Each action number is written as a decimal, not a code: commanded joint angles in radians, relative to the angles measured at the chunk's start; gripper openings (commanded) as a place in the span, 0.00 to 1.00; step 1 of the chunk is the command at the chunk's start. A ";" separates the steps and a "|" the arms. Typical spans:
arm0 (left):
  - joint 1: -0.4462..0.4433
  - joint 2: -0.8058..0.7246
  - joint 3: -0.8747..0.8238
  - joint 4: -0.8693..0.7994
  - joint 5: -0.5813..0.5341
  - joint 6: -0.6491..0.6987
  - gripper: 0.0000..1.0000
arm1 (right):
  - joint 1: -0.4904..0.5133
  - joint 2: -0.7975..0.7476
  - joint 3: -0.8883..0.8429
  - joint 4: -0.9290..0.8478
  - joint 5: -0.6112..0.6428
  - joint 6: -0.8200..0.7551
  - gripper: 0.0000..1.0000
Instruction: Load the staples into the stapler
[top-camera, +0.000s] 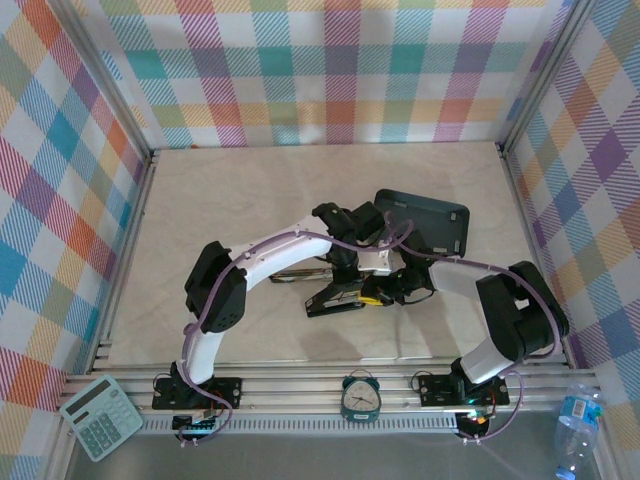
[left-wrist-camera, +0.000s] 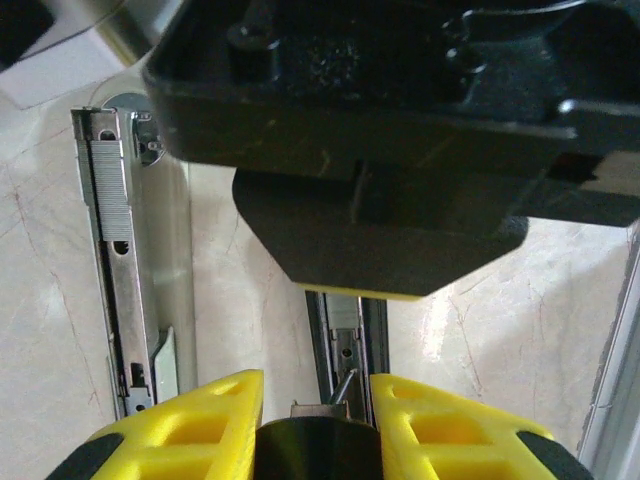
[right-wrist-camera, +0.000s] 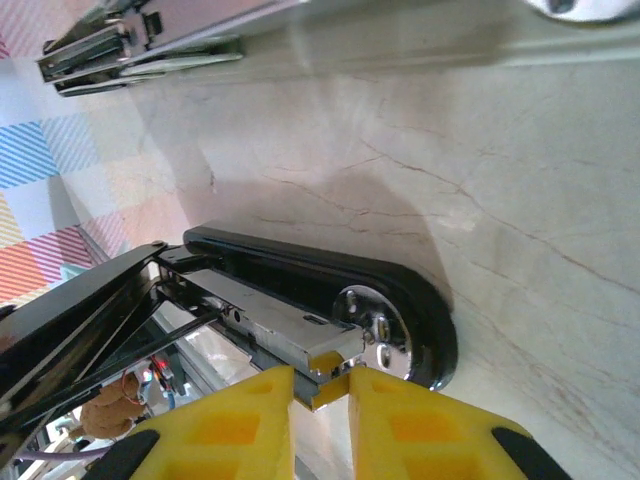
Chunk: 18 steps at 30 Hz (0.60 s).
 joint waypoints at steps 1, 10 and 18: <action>-0.009 0.013 0.040 0.142 0.003 0.023 0.08 | 0.017 -0.028 -0.032 -0.018 -0.061 -0.009 0.20; -0.021 0.031 0.032 0.107 0.002 0.042 0.09 | -0.026 -0.146 -0.068 -0.042 -0.059 -0.018 0.30; -0.027 0.081 0.071 0.040 0.022 0.060 0.10 | -0.156 -0.344 -0.130 -0.185 -0.014 -0.035 0.35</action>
